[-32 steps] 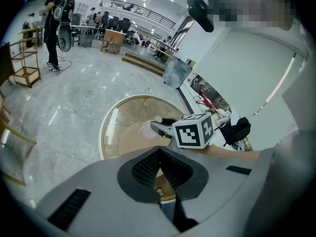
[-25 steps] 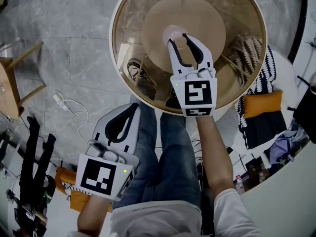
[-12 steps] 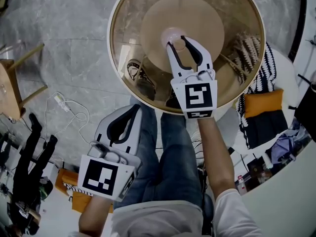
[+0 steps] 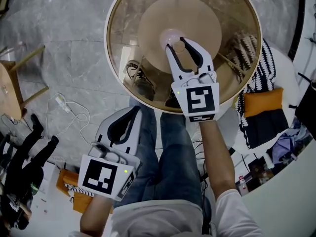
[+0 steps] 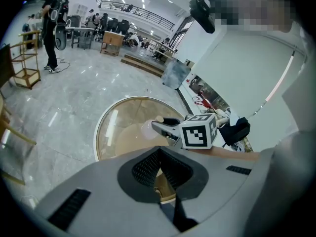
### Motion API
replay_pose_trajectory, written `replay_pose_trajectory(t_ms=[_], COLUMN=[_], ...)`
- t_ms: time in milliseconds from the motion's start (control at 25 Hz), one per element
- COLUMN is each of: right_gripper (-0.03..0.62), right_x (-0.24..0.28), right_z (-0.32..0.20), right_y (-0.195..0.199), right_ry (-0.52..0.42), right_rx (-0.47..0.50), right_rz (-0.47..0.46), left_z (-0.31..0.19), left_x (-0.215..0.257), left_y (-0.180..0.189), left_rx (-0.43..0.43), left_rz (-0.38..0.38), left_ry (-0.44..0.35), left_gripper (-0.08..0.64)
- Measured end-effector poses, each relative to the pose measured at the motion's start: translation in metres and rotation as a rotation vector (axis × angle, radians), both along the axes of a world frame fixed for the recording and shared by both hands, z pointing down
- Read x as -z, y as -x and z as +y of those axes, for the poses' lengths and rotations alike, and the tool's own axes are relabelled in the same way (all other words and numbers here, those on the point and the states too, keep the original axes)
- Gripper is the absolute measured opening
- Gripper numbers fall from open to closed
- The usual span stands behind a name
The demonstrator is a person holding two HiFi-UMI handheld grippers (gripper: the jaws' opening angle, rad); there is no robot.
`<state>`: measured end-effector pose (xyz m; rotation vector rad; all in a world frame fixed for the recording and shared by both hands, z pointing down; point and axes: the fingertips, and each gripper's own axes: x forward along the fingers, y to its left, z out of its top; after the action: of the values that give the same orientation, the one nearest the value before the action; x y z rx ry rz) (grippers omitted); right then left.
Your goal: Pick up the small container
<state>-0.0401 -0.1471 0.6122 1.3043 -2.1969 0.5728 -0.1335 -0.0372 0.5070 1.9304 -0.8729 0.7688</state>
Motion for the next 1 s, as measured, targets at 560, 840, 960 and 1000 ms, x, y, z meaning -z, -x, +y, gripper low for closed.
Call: replay_pose_trajectory(t_ms=[560,840,960,1000], right_gripper=[0.149,0.148,0.148,0.148], right_x=[0.019,0.026,0.028,0.029], right_z=[0.01,0.015,0.017,0.018], right_y=[-0.001,-0.003,-0.001,0.0], right_ry=[0.002,0.003,0.005,0.004], right_rx=[0.033,0.046,0.052,0.054], right_rz=[-0.023,-0.033,-0.036,-0.036], left_z=[-0.001,0.0,0.001,0.001], left_x=[0.014,0.019,0.019,0.019], left_y=[-0.012,-0.017,-0.016,-0.016], left_rx=[0.001,0.004,0.003,0.003], left_rz=[0.018,0.021,0.021,0.021], left_ry=[-0.027,-0.032,-0.031,-0.031], left_gripper=[0.009,0.009,0.009,0.009])
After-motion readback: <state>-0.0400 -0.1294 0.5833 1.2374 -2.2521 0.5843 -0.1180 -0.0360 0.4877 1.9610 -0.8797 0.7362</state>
